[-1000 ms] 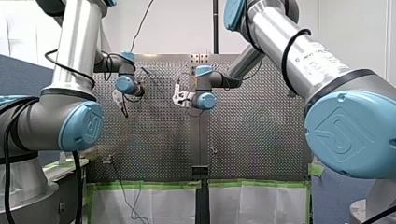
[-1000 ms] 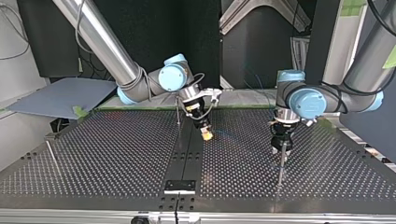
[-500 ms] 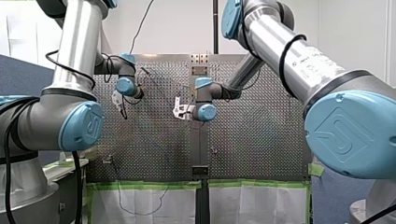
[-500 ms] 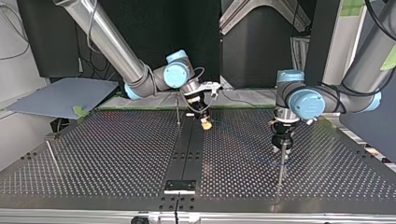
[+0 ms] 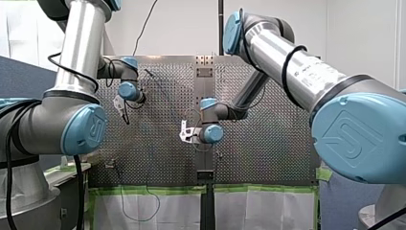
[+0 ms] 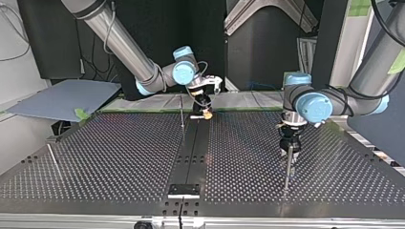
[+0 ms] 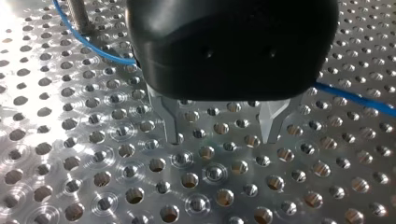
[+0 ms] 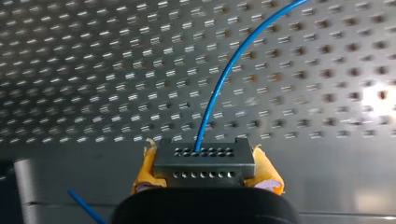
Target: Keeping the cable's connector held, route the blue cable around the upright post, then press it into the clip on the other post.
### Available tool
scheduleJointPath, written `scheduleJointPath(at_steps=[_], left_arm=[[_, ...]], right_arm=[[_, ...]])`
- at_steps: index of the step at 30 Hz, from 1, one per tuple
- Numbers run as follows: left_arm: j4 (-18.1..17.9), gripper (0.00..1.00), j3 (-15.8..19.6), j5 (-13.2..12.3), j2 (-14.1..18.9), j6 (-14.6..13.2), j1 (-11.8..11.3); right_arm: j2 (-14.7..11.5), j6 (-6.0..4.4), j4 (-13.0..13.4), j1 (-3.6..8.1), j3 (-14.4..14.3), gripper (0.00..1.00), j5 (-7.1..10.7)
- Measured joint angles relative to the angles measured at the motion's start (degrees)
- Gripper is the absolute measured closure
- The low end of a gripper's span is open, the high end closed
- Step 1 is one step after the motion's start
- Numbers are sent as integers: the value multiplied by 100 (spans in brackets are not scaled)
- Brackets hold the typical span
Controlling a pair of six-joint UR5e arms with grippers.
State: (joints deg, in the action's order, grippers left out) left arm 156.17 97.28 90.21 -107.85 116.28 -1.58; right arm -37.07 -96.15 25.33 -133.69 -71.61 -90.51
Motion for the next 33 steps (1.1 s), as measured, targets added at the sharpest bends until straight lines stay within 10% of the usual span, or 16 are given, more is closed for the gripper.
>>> scheduleJointPath(at_steps=[33], left_arm=[[-81, 16, 0, -35, -13, 69, -32]], right_arm=[[1247, -69, 723, 48, -359, 100, -322]])
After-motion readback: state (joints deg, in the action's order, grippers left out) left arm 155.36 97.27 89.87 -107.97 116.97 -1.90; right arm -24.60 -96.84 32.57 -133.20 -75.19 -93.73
